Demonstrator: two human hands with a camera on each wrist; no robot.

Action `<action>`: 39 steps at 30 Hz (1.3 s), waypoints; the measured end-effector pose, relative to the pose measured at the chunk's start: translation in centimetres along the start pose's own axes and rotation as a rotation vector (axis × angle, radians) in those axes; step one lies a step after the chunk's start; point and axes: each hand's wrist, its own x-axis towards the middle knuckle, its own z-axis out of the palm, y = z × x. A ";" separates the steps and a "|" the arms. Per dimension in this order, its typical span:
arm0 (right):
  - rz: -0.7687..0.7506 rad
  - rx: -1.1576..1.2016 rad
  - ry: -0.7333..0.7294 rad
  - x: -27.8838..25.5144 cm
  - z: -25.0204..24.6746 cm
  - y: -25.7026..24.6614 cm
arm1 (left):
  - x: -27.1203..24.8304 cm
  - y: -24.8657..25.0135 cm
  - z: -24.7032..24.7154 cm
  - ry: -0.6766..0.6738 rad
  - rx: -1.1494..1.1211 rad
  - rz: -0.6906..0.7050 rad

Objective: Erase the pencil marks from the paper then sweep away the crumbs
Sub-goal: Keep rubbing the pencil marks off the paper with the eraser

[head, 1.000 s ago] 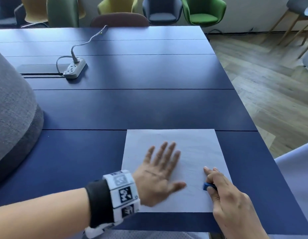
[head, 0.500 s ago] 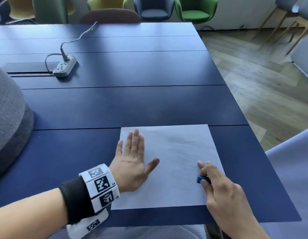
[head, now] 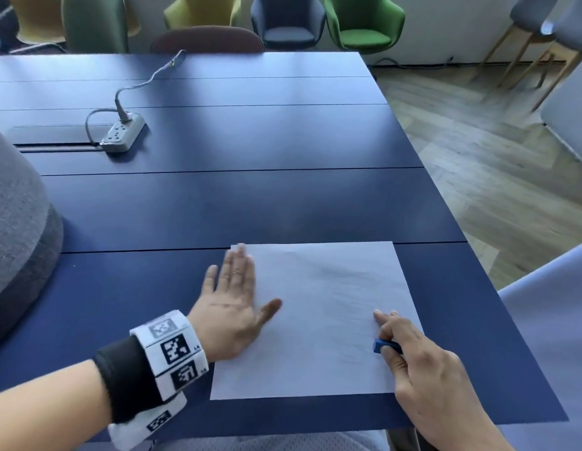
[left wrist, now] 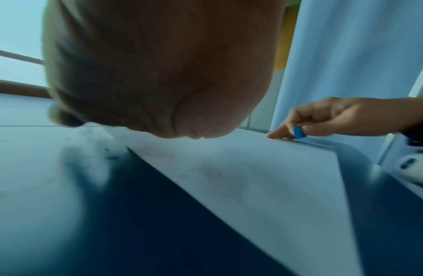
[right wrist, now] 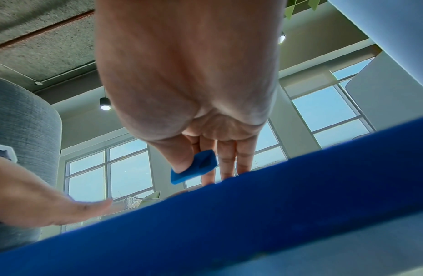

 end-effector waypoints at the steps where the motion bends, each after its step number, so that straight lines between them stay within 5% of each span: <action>1: 0.001 -0.001 -0.002 0.0 0.0 0.0 | -0.4 0.7 0.3 -0.006 0.030 0.094; 3: -0.001 -0.004 -0.011 0.1 -0.1 -0.1 | -0.9 1.6 0.7 -0.065 0.092 0.159; 7: -0.033 -0.011 -0.030 0.2 -0.5 -0.4 | 0.5 1.1 -1.1 0.023 0.188 -0.116; 13: 0.000 -0.075 -0.080 0.8 -1.6 -1.0 | 3.6 4.2 -4.4 0.060 0.042 0.177; 17: 0.005 -0.072 -0.205 2.8 -3.7 -1.7 | 4.9 4.9 -4.1 0.060 0.093 0.169; 22: -0.021 0.172 -0.126 9.1 -5.3 -3.0 | 5.0 4.4 -4.3 0.076 0.101 0.169; 28: -0.101 0.036 -0.261 16.5 -2.9 -4.4 | 5.5 4.5 -4.1 0.082 0.098 0.134; 39: -0.112 0.098 -0.360 17.1 -0.8 -4.2 | 5.6 4.5 -4.0 0.099 0.133 0.133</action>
